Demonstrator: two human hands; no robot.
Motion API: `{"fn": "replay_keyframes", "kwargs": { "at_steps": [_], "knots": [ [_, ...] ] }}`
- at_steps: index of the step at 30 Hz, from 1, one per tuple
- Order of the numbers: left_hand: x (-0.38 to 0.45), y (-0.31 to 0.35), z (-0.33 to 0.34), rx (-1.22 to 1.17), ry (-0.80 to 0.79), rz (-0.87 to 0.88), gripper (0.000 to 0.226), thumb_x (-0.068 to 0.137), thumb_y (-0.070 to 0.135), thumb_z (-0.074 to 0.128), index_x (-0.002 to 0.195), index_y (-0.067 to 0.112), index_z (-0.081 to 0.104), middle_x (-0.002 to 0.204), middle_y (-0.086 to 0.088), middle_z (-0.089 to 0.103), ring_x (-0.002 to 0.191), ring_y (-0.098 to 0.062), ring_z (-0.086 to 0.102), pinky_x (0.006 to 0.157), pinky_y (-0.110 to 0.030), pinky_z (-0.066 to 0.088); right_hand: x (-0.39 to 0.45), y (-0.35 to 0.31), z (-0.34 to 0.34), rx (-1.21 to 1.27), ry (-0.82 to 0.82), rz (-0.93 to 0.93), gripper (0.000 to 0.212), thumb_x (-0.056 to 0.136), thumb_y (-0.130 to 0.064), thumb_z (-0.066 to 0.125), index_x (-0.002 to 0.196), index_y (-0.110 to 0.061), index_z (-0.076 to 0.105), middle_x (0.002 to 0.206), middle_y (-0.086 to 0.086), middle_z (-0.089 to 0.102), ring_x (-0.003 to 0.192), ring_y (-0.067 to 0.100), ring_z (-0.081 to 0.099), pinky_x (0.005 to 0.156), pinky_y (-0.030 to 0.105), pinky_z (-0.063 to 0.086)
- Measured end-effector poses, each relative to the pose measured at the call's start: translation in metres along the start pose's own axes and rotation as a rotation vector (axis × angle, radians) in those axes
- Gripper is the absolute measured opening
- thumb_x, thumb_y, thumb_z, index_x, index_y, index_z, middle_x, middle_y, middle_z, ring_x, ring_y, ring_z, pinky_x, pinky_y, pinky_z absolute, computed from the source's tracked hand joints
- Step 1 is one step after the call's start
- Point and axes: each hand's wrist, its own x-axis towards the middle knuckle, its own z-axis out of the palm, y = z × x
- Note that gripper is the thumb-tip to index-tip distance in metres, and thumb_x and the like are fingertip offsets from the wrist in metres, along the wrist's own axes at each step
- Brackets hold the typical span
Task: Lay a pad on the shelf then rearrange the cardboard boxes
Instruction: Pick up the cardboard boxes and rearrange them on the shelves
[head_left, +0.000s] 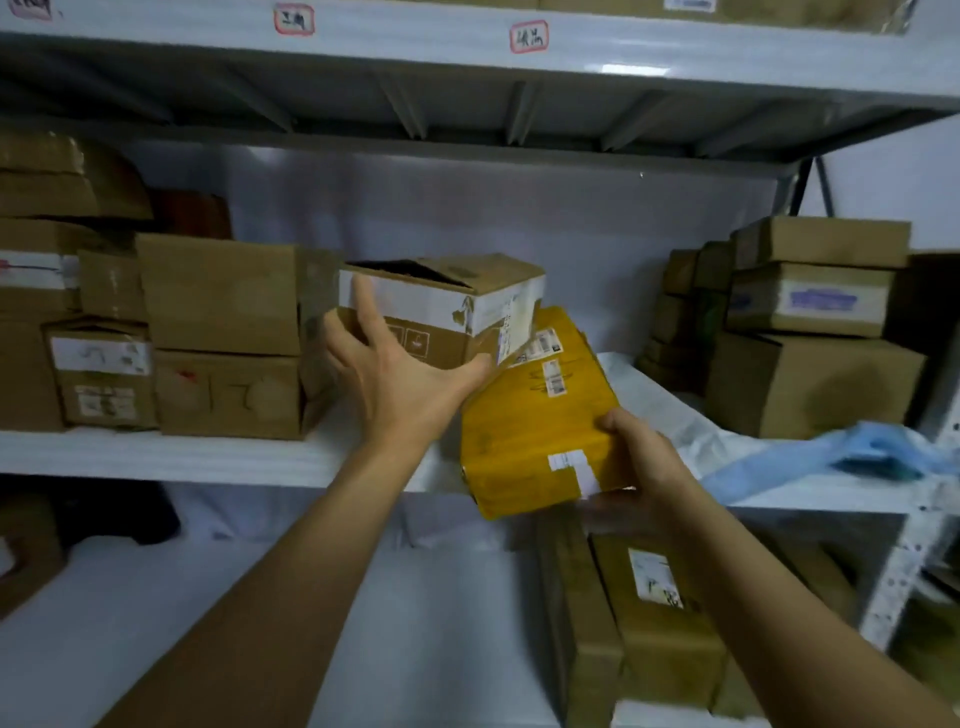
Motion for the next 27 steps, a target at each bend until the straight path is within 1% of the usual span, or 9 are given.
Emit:
{"fn": "replay_keyframes", "kwargs": {
  "at_steps": [1, 3, 6, 9, 12, 16, 19, 21, 27],
  "knots": [
    [-0.011, 0.0, 0.0, -0.039, 0.013, -0.012, 0.13, 0.051, 0.051, 0.084, 0.15, 0.027, 0.004, 0.151, -0.015, 0.008, 0.138, -0.034, 0.018, 0.11, -0.035, 0.024, -0.003, 0.007, -0.01, 0.032, -0.017, 0.035, 0.015, 0.086, -0.03, 0.056, 0.096, -0.021, 0.05, 0.104, 0.013, 0.053, 0.1, 0.036, 0.055, 0.085, 0.057, 0.051],
    [-0.032, -0.001, -0.001, -0.099, 0.026, -0.04, 0.129, 0.054, 0.043, 0.087, 0.151, 0.026, 0.004, 0.151, -0.012, 0.01, 0.138, -0.03, 0.021, 0.1, -0.026, 0.023, -0.012, 0.021, -0.027, 0.063, -0.044, 0.06, 0.025, 0.086, -0.03, 0.054, 0.108, -0.019, 0.049, 0.103, 0.014, 0.055, 0.095, 0.034, 0.057, 0.077, 0.051, 0.054],
    [-0.058, -0.003, -0.004, -0.149, 0.032, -0.091, 0.129, 0.056, 0.039, 0.088, 0.152, 0.026, 0.003, 0.154, -0.01, 0.008, 0.14, -0.028, 0.02, 0.101, -0.026, 0.024, -0.028, 0.041, -0.046, 0.099, -0.087, 0.065, 0.03, 0.086, -0.029, 0.052, 0.113, -0.018, 0.047, 0.103, 0.014, 0.059, 0.09, 0.032, 0.06, 0.066, 0.04, 0.053],
    [-0.081, -0.001, -0.008, -0.207, 0.006, -0.119, 0.129, 0.056, 0.034, 0.089, 0.152, 0.026, 0.003, 0.156, -0.01, 0.005, 0.143, -0.026, 0.014, 0.101, -0.026, 0.021, -0.044, 0.056, -0.059, 0.139, -0.138, 0.09, 0.031, 0.083, -0.027, 0.054, 0.112, -0.018, 0.051, 0.106, 0.014, 0.061, 0.091, 0.032, 0.061, 0.067, 0.041, 0.054],
    [-0.1, -0.002, -0.012, -0.273, -0.038, -0.099, 0.135, 0.049, 0.04, 0.088, 0.152, 0.028, 0.001, 0.155, -0.009, 0.006, 0.144, -0.026, 0.013, 0.103, -0.027, 0.019, -0.061, 0.07, -0.069, 0.156, -0.227, 0.123, 0.05, 0.062, -0.023, 0.066, 0.11, -0.016, 0.054, 0.101, 0.014, 0.064, 0.088, 0.032, 0.063, 0.069, 0.042, 0.055],
    [-0.12, -0.005, -0.028, -0.338, -0.103, -0.075, 0.134, 0.041, 0.054, 0.076, 0.151, 0.033, 0.001, 0.154, -0.007, 0.009, 0.143, -0.024, 0.016, 0.103, -0.03, 0.024, -0.088, 0.096, -0.082, 0.16, -0.278, 0.165, 0.075, 0.038, -0.023, 0.071, 0.11, -0.009, 0.056, 0.096, 0.016, 0.066, 0.084, 0.033, 0.064, 0.061, 0.042, 0.058],
    [-0.133, -0.009, -0.046, -0.372, -0.149, -0.043, 0.134, 0.04, 0.058, 0.071, 0.151, 0.03, 0.001, 0.154, -0.008, 0.009, 0.138, -0.012, 0.016, 0.103, -0.027, 0.021, -0.108, 0.119, -0.089, 0.181, -0.294, 0.206, 0.088, 0.03, -0.019, 0.077, 0.114, -0.008, 0.055, 0.098, 0.019, 0.066, 0.086, 0.036, 0.064, 0.06, 0.044, 0.057],
    [-0.142, -0.013, -0.058, -0.371, -0.175, -0.018, 0.134, 0.041, 0.058, 0.071, 0.152, 0.025, 0.003, 0.154, -0.008, 0.01, 0.132, -0.004, 0.014, 0.104, -0.025, 0.019, -0.12, 0.136, -0.091, 0.185, -0.309, 0.235, 0.1, 0.021, -0.022, 0.084, 0.116, -0.007, 0.055, 0.102, 0.021, 0.065, 0.089, 0.038, 0.063, 0.061, 0.045, 0.058],
    [-0.168, -0.04, -0.093, -0.329, -0.273, 0.084, 0.133, 0.043, 0.055, 0.072, 0.152, 0.022, 0.003, 0.155, -0.011, 0.01, 0.141, -0.015, 0.014, 0.107, -0.032, 0.021, -0.147, 0.164, -0.097, 0.197, -0.316, 0.254, 0.095, 0.025, -0.024, 0.083, 0.114, -0.007, 0.057, 0.098, 0.02, 0.068, 0.089, 0.039, 0.063, 0.068, 0.049, 0.054]
  ]
}}
